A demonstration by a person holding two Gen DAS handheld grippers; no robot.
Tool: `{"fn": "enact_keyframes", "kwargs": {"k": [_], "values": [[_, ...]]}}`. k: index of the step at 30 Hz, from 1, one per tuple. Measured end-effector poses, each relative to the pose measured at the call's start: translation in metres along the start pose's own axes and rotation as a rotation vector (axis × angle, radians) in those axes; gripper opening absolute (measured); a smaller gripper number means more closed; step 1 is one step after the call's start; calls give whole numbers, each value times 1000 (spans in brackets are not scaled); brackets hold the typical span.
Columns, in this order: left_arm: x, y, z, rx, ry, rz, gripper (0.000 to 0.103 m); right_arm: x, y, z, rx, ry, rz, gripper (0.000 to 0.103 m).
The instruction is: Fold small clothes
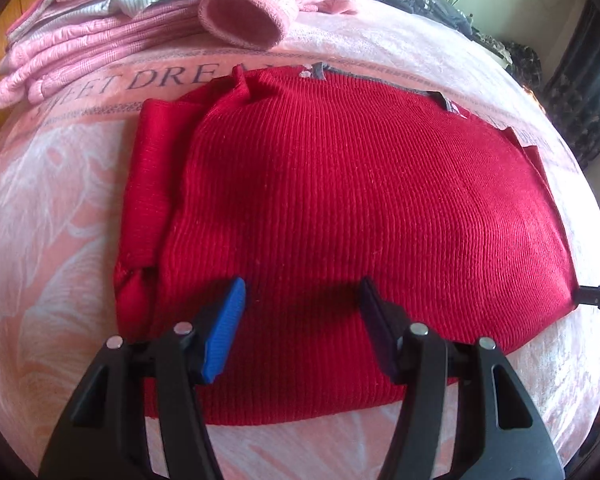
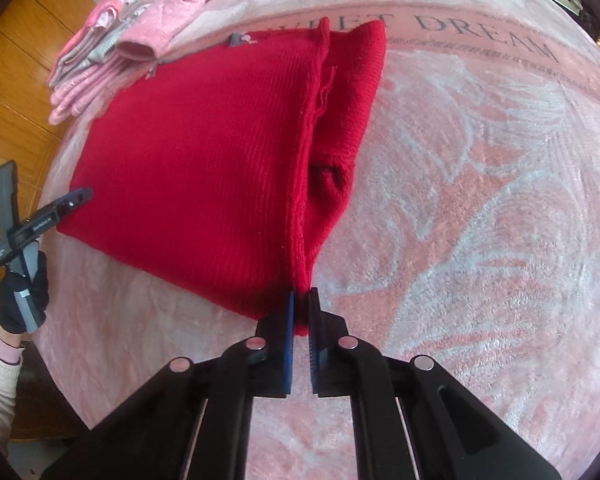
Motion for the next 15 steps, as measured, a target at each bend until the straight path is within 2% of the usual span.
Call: {"fn": "enact_keyframes", "kwargs": {"k": [7,11,13,15], "values": [[-4,2,-1,5,24,-10,59,-2,8,-3,25,9,0,7],[2,-4,-5,-5,-2,19,59,10,-7,-1,77,45,-33,23],[5,-12,-13,-38,-12,13,61,21,-19,-5,105,73,-71,36],[12,-18,-20,-42,-6,5,64,32,-26,-11,102,97,-94,43]]}}
Point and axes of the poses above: each gripper's, at about its wrist camera, not at the fingertips, and y roughly the way its jaws point, z to its left, x to its top, the point moved 8 cm from there along y, roughly the way its jaws point, and after that the axes turned 8 degrees about -x, right-handed, at the moved point
